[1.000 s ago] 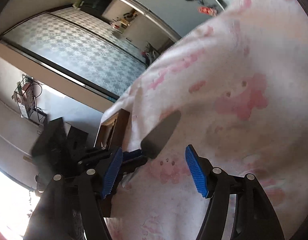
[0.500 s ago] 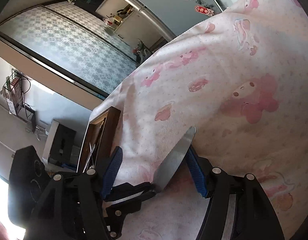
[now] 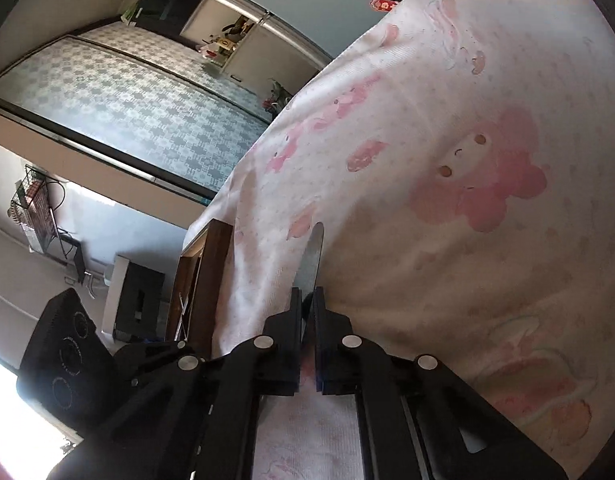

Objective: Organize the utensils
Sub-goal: 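Carry the cake server into the tray and open the right gripper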

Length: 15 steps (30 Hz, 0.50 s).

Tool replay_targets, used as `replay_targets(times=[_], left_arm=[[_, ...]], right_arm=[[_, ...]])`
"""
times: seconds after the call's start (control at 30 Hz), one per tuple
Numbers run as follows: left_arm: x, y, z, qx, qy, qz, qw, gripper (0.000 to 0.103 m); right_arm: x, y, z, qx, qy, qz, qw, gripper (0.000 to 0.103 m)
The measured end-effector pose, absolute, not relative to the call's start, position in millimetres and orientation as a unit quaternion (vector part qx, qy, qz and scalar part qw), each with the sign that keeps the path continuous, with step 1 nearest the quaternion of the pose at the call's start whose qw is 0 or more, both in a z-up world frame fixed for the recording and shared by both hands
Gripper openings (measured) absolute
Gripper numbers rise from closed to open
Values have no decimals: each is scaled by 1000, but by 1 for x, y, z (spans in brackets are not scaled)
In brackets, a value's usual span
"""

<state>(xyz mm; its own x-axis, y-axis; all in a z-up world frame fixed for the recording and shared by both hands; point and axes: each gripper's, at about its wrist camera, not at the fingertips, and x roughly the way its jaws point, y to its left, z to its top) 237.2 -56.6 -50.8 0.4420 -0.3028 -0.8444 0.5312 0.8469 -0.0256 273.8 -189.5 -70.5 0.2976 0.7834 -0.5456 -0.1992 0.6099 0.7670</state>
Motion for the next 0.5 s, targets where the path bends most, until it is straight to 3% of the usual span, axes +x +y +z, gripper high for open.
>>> replay_targets(times=[0.17,0.27,0.4,0.5], left_arm=[[225,-57,-44,127,457,-242,846,46],[223,-63,-45,138,465,-235,842,48],[232,-69,-48,140,484,-232,832,10],[230,-75,-46,145,483,-228,833,9]], right_arm=[[268,-186,-59,293,476,340,756,3],[264,-186,-55,294,472,345,756,2],[257,-191,-47,291,462,349,762,2],[252,-197,-41,290,455,347,767,2]])
